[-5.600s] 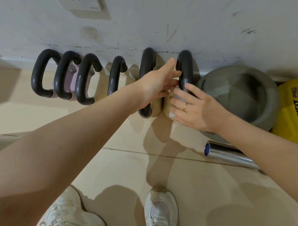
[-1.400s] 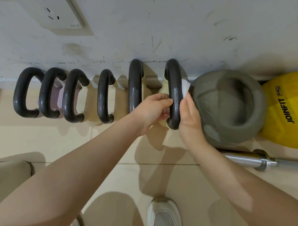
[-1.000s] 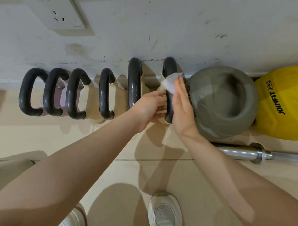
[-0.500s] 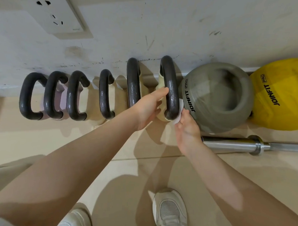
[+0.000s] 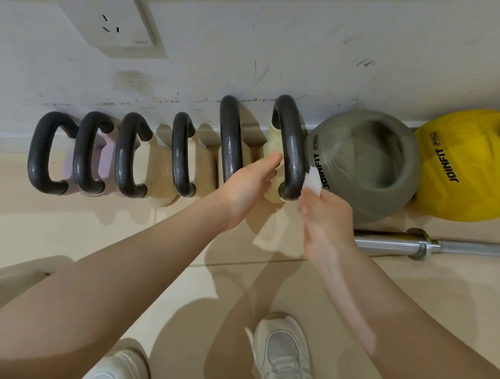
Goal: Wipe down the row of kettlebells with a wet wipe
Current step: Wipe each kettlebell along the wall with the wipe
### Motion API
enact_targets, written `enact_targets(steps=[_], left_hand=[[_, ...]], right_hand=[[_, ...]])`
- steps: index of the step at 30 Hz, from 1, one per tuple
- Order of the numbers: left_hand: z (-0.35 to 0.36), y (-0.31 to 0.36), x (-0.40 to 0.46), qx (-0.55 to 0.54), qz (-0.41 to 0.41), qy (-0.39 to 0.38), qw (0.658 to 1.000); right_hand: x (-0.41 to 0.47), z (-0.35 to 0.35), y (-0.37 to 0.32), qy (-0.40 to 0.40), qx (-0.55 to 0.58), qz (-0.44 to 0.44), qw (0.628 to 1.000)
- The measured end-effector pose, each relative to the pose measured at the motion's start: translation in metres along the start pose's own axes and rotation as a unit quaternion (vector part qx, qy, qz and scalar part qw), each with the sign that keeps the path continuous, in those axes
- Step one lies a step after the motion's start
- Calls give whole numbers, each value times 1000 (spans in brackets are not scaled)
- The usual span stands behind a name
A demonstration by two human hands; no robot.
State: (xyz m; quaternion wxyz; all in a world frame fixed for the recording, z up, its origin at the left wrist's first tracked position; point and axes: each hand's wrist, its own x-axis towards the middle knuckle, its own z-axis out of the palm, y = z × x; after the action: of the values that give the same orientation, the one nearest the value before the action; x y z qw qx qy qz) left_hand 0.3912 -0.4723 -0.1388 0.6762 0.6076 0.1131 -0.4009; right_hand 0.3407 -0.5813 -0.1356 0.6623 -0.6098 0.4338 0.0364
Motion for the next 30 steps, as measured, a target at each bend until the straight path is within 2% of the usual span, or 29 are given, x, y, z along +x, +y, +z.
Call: enact_targets(steps=[5,7,9,13,16,18,20,23,27,30], left_hand=[[-12,14,-30,51,90,10,995],[-21,20,-46,52,111,25,992],[-32,22,-59,57,110,78,989],[-48,24,-70,129,81,140,978],[-55,29,-77,194,77,109,972],[-61,32,-82,205,64,74,974],[-66,35,-82,207,57,73,974],[-70,35,-74,155,27,87,984],[-66,34,-65,49,-12,52,997],[-59,30,-69,42,-32,-2,999]], right_hand=[[-21,13,-15,-44,-1,-141,989],[-23,31,-19,-98,-17,-158,982],[-24,50,-14,-143,-45,-163,975],[-31,76,-7,-135,-46,-158,977],[-36,81,-10,-130,-87,-161,974],[-39,80,-13,-129,-105,-168,972],[-42,77,-15,-136,-133,-199,961],[-45,70,-18,-146,-160,-236,947],[-51,59,-11,-150,-204,-249,935],[-58,47,-2,-109,-229,-268,929]])
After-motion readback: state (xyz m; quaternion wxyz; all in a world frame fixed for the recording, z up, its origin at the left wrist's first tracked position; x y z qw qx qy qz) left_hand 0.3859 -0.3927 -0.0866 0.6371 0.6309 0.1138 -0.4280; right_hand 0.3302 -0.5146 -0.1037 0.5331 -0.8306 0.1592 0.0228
